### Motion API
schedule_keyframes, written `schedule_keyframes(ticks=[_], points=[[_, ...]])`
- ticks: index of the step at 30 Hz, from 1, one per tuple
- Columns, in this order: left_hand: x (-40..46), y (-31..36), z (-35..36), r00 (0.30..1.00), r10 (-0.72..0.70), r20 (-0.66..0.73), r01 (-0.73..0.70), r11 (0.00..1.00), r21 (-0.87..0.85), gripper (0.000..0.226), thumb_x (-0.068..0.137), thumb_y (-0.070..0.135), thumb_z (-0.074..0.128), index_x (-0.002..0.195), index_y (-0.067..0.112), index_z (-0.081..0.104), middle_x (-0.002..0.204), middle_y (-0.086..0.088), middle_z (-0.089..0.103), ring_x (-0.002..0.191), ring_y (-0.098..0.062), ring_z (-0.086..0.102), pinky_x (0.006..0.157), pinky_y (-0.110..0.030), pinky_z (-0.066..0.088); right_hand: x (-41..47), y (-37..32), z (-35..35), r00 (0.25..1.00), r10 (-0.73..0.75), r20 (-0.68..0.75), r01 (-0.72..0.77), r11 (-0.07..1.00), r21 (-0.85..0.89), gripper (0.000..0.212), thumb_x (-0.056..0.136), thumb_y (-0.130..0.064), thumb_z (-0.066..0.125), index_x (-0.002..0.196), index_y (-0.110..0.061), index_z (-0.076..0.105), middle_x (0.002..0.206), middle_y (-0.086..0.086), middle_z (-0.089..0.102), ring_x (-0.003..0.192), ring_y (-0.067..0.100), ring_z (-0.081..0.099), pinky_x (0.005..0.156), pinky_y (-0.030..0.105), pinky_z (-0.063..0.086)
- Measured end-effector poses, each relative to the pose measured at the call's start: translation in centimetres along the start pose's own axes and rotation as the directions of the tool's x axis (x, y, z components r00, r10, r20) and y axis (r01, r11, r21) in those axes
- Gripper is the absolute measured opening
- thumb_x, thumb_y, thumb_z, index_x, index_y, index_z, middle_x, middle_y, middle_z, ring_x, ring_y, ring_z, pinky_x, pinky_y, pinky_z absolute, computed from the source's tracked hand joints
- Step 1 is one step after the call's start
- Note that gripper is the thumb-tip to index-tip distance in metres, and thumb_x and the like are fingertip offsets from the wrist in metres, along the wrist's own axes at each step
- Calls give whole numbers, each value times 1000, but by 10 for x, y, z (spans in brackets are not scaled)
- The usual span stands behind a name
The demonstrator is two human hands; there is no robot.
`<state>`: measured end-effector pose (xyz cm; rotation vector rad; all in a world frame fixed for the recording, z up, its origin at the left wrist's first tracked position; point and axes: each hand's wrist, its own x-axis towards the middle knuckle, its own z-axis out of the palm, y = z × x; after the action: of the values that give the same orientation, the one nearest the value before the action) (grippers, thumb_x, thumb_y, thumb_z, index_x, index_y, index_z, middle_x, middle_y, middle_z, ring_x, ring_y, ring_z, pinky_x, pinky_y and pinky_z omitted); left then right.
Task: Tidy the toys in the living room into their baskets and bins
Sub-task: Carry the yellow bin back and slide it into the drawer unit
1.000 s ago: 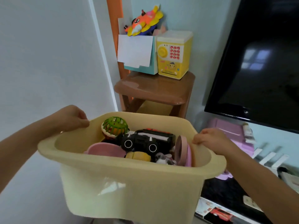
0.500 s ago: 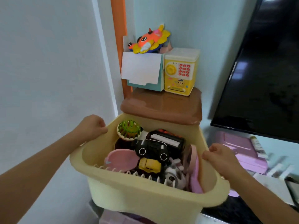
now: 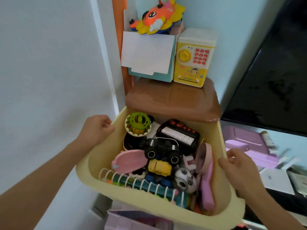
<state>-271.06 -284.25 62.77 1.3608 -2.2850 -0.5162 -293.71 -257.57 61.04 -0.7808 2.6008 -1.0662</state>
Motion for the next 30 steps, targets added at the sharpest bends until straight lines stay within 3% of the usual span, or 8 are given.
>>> schedule_keyframes(ticks=[8, 13, 17, 21, 23, 25, 28, 30], points=[[50, -5, 33, 999, 11, -44, -12, 1000, -16, 13, 86, 12, 59, 91, 2, 64, 81, -11, 60, 76, -26, 50, 66, -28, 32, 57, -11, 25, 998, 11, -67, -9, 999, 41, 29, 84, -29, 51, 79, 0, 47, 69, 8, 47, 62, 20, 41, 51, 29, 26], [66, 15, 34, 999, 10, 36, -12, 998, 60, 29, 93, 22, 52, 115, 4, 59, 107, -21, 62, 101, -37, 56, 79, -36, 40, 88, -16, 23, 995, -25, -93, 20, 998, -56, 32, 90, -28, 52, 69, -6, 39, 61, 7, 40, 54, 16, 33, 48, 30, 19], [15, 41, 25, 967, 253, 0, -251, 959, 132, 52, 98, 39, 31, 144, 15, 32, 142, -9, 43, 130, -25, 40, 104, -37, 33, 100, -12, 25, 993, -38, -107, 31, 998, -63, 31, 92, -28, 52, 76, -2, 47, 69, 13, 46, 63, 23, 38, 50, 30, 23], [-50, 30, 37, 796, 589, 140, -603, 753, 264, 63, 98, 50, 13, 132, 14, 50, 135, -6, 54, 126, -20, 45, 104, -37, 29, 99, -13, 23, 999, -5, -49, 1, 997, -83, 25, 92, -26, 51, 78, -7, 45, 72, 11, 49, 74, 31, 50, 52, 31, 26], [-53, 18, 47, 751, 628, 206, -656, 671, 346, 62, 98, 49, 16, 129, 11, 54, 136, -11, 53, 127, -26, 48, 104, -45, 29, 91, -23, 17, 1000, -12, -28, 7, 986, -167, 23, 93, -32, 50, 99, -10, 48, 90, 12, 58, 96, 35, 57, 63, 32, 35], [-50, 16, 51, 755, 625, 199, -648, 663, 376, 62, 97, 46, 17, 129, 9, 55, 137, -15, 51, 128, -30, 47, 105, -47, 30, 70, -33, 13, 990, -134, -52, 123, 977, -174, 45, 91, -32, 52, 129, -11, 41, 120, 12, 58, 114, 33, 52, 84, 38, 40], [-45, 21, 53, 762, 633, 135, -628, 674, 388, 62, 95, 42, 17, 129, 8, 56, 137, -17, 50, 128, -31, 47, 104, -48, 31, 12, -41, 26, 918, -398, -5, 383, 886, -261, 52, 92, -46, 35, 133, -16, 41, 133, 7, 52, 126, 26, 45, 96, 36, 39], [-38, 26, 53, 763, 635, 123, -626, 678, 385, 60, 94, 39, 18, 128, 8, 56, 137, -18, 50, 127, -32, 47, 105, -47, 30, -9, -30, 47, 829, -557, 42, 513, 729, -454, 62, 95, -55, 19, 140, -15, 36, 147, 5, 36, 138, 21, 29, 109, 42, 24]])
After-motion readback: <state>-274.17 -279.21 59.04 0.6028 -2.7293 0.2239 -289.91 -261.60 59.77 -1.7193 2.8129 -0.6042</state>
